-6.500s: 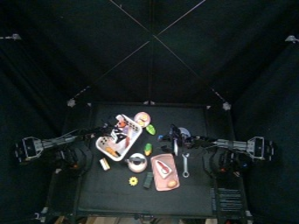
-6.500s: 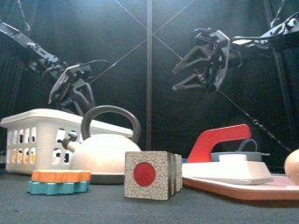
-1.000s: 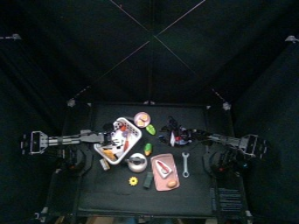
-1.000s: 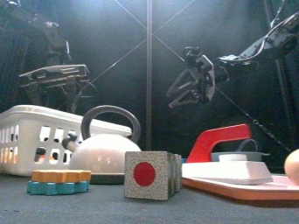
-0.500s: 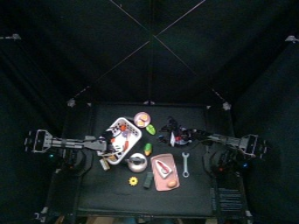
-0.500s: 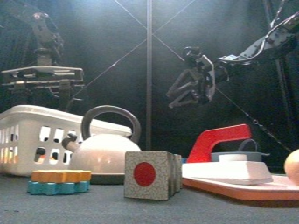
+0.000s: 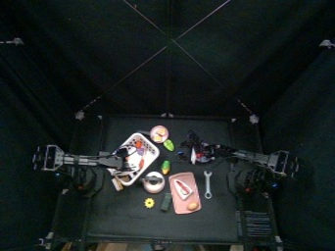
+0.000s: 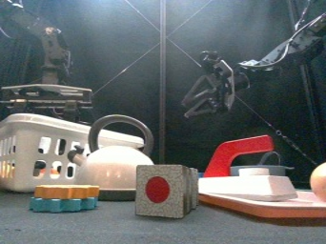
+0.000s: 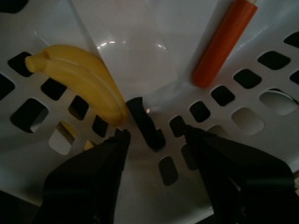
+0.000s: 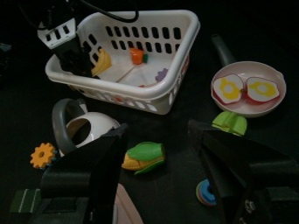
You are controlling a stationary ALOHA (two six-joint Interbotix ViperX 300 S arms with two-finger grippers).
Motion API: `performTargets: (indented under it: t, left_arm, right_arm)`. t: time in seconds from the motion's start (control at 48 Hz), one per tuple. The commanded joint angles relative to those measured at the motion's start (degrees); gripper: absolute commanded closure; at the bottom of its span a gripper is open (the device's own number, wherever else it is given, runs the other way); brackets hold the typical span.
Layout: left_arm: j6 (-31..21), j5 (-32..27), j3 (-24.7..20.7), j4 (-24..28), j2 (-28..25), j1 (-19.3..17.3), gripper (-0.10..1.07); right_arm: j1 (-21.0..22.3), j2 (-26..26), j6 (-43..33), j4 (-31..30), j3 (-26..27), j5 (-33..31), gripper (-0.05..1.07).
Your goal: Grab cleaver
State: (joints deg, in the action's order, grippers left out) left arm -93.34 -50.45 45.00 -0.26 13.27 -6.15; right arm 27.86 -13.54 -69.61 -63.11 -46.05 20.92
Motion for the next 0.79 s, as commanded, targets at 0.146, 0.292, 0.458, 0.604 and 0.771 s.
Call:
performTargets:
  t: [0.146, 0.292, 0.458, 0.604, 0.771]
  left_arm:
    - [1.05, 3.87, 0.88, -0.97, 0.0, -1.85, 0.08]
    - [1.23, 4.57, 1.23, -1.05, -1.05, -2.02, 0.08]
    - [2.02, 4.66, 0.97, -1.14, -2.02, -2.02, 0.08]
    - [2.02, 4.66, 1.14, -1.14, -2.64, -2.02, 0.08]
    - [2.11, 4.66, 1.23, -1.58, -3.34, -2.02, 0.09]
  right_arm:
    - [0.26, -1.32, 0.09, 0.09, 0.97, 0.18, 0.12]
    - [0.26, -1.32, 0.09, 0.09, 0.97, 0.18, 0.12]
    - [0.26, -1.41, 0.09, 0.09, 0.97, 0.18, 0.12]
    - [0.26, -1.41, 0.09, 0.09, 0.97, 0.18, 0.12]
    - [0.26, -1.32, 0.09, 0.09, 0.97, 0.18, 0.12]
